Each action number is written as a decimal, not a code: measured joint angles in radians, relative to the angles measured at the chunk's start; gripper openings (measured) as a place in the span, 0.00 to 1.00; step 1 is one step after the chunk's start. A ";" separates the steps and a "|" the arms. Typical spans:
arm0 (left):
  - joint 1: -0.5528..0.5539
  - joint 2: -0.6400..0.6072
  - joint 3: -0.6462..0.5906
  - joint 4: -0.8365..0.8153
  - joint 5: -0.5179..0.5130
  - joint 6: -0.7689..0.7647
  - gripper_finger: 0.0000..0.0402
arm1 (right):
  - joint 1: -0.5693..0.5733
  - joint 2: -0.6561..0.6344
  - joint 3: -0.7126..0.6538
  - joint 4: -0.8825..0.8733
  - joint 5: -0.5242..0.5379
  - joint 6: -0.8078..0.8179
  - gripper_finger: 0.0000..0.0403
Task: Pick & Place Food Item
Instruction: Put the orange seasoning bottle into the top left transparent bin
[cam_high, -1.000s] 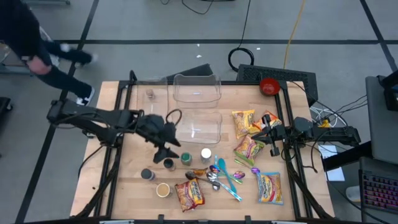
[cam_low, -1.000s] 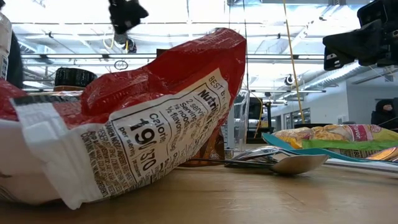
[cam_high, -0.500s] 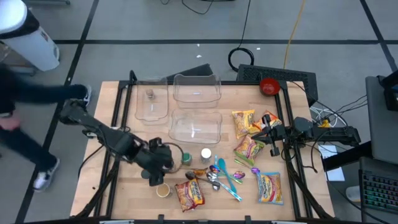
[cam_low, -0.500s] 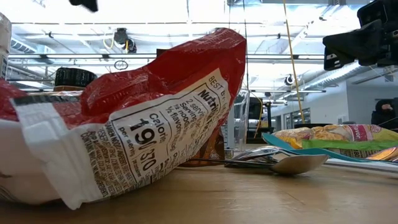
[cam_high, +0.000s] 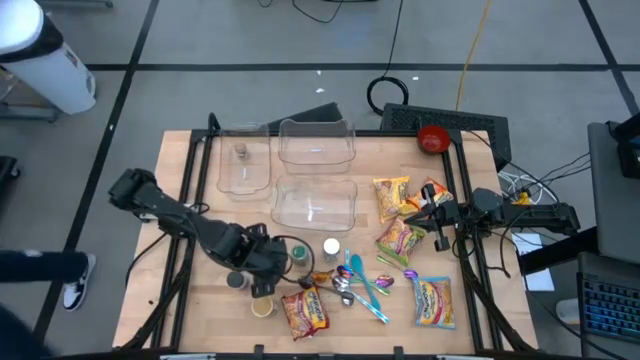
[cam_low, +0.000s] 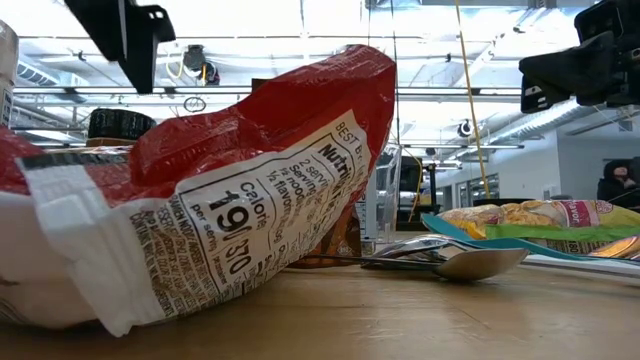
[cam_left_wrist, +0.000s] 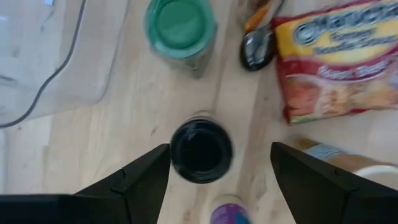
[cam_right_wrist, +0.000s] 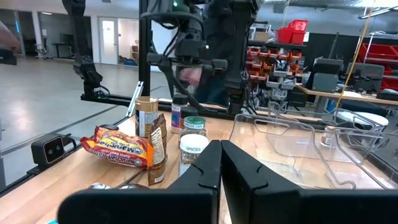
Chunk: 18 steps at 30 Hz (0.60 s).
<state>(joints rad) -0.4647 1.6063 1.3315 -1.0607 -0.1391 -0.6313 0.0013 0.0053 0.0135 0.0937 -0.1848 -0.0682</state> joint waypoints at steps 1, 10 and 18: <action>0.005 0.005 0.000 -0.009 0.000 0.000 0.70 | 0.000 0.000 0.000 0.000 0.000 0.000 0.00; 0.023 0.011 0.000 -0.004 0.000 -0.028 0.70 | 0.000 0.000 0.000 0.000 0.000 0.000 0.00; 0.023 0.011 -0.046 0.026 0.024 -0.049 0.70 | 0.000 0.000 0.000 0.000 0.000 0.000 0.00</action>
<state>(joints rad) -0.4416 1.6173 1.2854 -1.0344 -0.1155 -0.6799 0.0017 0.0055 0.0137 0.0937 -0.1848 -0.0681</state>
